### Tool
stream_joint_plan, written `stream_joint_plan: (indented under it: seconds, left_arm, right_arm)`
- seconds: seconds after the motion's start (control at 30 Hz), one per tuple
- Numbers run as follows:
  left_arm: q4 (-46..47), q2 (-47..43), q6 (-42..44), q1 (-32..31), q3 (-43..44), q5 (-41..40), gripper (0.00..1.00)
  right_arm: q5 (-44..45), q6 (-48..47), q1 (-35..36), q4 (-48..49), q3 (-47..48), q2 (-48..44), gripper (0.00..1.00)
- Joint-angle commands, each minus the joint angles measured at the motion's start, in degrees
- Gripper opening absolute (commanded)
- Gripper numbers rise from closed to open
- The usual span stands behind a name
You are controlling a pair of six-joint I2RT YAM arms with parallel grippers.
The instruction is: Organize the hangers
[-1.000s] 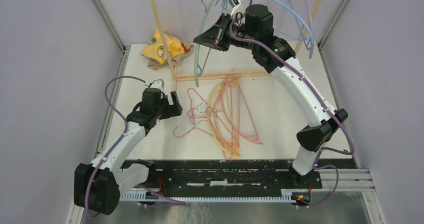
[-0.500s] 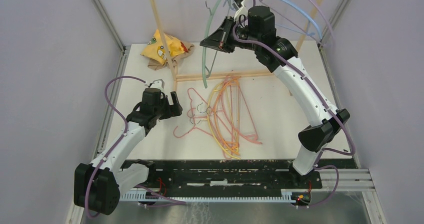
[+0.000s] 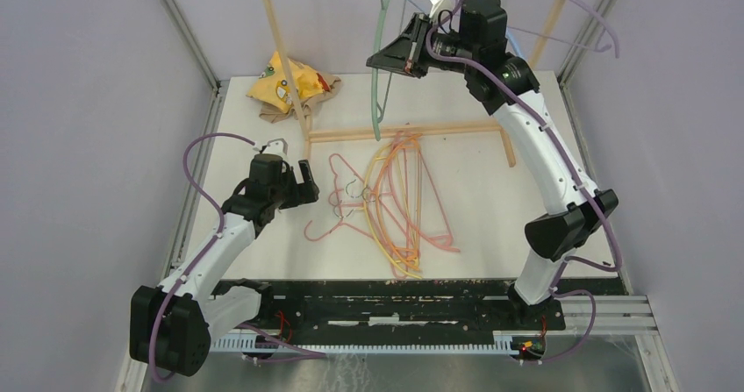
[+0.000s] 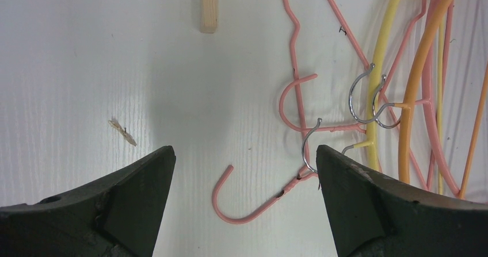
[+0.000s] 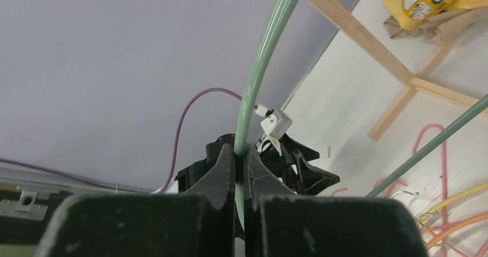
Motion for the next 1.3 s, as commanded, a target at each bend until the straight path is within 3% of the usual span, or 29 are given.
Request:
stream_joint_plan:
  seconds: [0.0,0.2,0.73,1.27]
  left_arm:
    - [2.2,0.1,0.0,-0.3,0.3,-0.7,0.99]
    - [2.3,0.6,-0.1,-0.3,0.4,-0.8,0.99]
    - [2.2,0.9,0.1,-0.3,0.5,-1.7,0.99]
    - [2.4,1.8,0.1,-0.3,0.6,-1.6,0.99]
  right_arm:
    - [-7.0,0.3,0.1,9.0,4.6,0.5,0.01]
    - [-9.7,3.7,-0.7,13.7,4.6,2.2,0.01]
    - [-6.6,12.8,-4.5,20.7,8.5,8.5,0.01]
    - [-1.3,17.3,-10.7,21.6,-7.8,0.7,0.01]
